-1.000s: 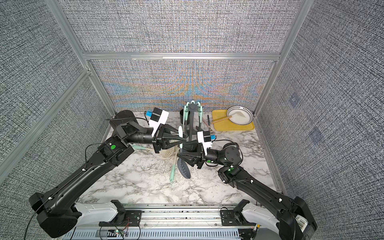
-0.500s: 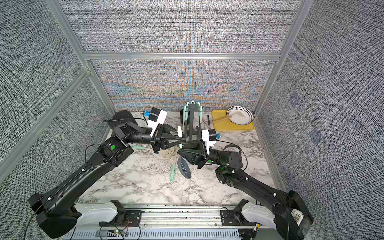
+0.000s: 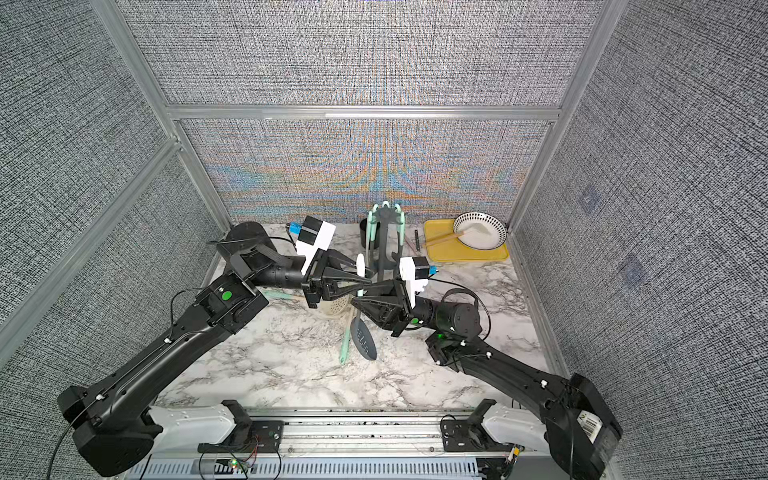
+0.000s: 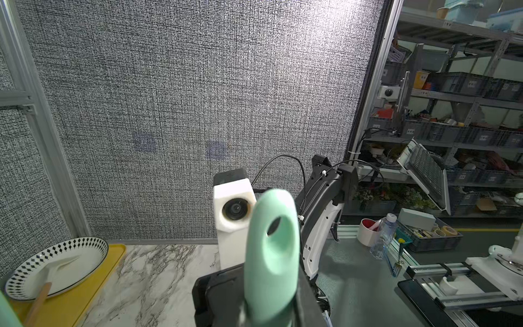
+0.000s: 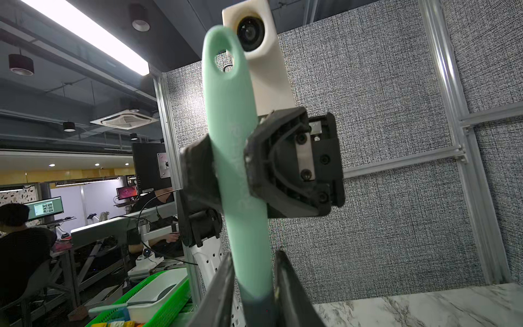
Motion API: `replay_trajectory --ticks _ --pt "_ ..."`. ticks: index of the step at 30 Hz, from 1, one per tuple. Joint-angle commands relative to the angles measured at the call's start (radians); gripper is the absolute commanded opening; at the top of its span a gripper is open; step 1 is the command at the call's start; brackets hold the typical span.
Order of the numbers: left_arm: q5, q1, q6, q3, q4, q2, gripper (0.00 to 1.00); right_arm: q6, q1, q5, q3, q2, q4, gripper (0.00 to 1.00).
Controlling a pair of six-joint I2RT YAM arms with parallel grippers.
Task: Hang the skimmer on the kitchen utensil rack
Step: Adjust the skimmer.
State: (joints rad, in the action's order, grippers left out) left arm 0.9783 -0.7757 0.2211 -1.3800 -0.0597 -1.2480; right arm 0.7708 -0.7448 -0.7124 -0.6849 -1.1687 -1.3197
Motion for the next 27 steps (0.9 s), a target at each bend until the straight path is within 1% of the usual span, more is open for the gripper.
replay_trajectory --ticks 1,4,7,8,11,12,13,14,15,17,18,19,22,24,27 --pt "-0.002 0.001 0.001 0.004 -0.048 0.001 0.02 0.004 -0.004 -0.004 -0.012 0.0 -0.051 0.24" --pt "-0.008 0.001 -0.001 0.009 -0.048 0.005 0.02 -0.002 -0.006 -0.005 -0.011 0.001 -0.049 0.16" --pt "-0.021 0.001 -0.003 0.016 -0.048 0.012 0.02 -0.023 -0.006 0.0 -0.005 0.009 -0.029 0.02" --pt "-0.026 0.001 -0.002 0.018 -0.048 0.012 0.02 -0.031 -0.007 0.002 -0.002 0.013 -0.023 0.0" --pt "-0.043 0.001 -0.002 0.024 -0.048 0.019 0.02 -0.069 -0.008 0.013 0.007 0.035 0.009 0.0" --pt "-0.058 0.001 0.001 0.025 -0.045 0.023 0.09 -0.094 -0.008 0.018 0.008 0.047 0.035 0.0" --pt "-0.074 0.002 0.003 0.029 -0.04 0.025 0.25 -0.121 -0.008 0.027 0.01 0.06 0.067 0.0" --pt "-0.092 0.001 0.002 0.034 -0.04 0.031 0.46 -0.161 -0.008 0.046 0.014 0.078 0.114 0.0" --pt "-0.105 0.001 0.002 0.039 -0.039 0.036 0.58 -0.193 -0.007 0.065 0.021 0.097 0.15 0.0" --pt "-0.143 0.001 -0.002 0.052 -0.035 0.05 0.74 -0.26 -0.007 0.107 0.026 0.137 0.235 0.0" --pt "-0.16 0.001 -0.005 0.06 -0.034 0.057 0.79 -0.289 -0.007 0.12 0.023 0.152 0.28 0.0" --pt "-0.181 0.001 -0.008 0.066 -0.034 0.064 0.81 -0.32 -0.007 0.137 0.015 0.168 0.333 0.0" --pt "-0.268 0.001 -0.004 0.071 -0.017 0.071 0.8 -0.379 -0.009 0.208 0.003 0.202 0.445 0.0" --pt "-0.313 0.001 0.012 0.078 -0.027 0.071 0.8 -0.41 -0.009 0.281 -0.008 0.214 0.521 0.0" --pt "-0.391 0.001 0.03 0.104 -0.045 0.084 0.84 -0.482 -0.009 0.417 -0.034 0.228 0.662 0.0"
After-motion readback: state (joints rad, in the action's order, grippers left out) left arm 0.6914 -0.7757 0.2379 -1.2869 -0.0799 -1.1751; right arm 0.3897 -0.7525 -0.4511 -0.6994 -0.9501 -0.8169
